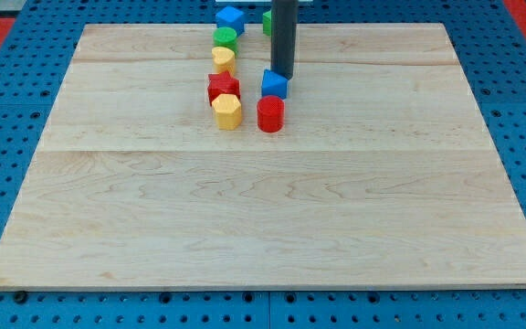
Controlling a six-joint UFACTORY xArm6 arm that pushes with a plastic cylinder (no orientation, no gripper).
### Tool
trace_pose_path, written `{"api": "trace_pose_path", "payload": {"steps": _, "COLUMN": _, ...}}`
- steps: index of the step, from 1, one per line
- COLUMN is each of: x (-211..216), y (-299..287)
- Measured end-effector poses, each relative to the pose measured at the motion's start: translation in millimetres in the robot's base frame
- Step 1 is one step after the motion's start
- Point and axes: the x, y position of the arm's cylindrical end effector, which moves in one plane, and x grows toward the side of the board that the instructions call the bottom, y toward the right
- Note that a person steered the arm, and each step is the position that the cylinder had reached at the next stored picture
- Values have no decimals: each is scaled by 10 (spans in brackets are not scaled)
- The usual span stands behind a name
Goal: Separate red circle from the triangle
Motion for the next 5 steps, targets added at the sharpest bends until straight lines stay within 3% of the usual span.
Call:
{"api": "trace_pose_path", "payload": {"steps": 3, "x": 905, "y": -149}}
{"api": "trace_pose_path", "payload": {"steps": 5, "x": 1344, "y": 204}}
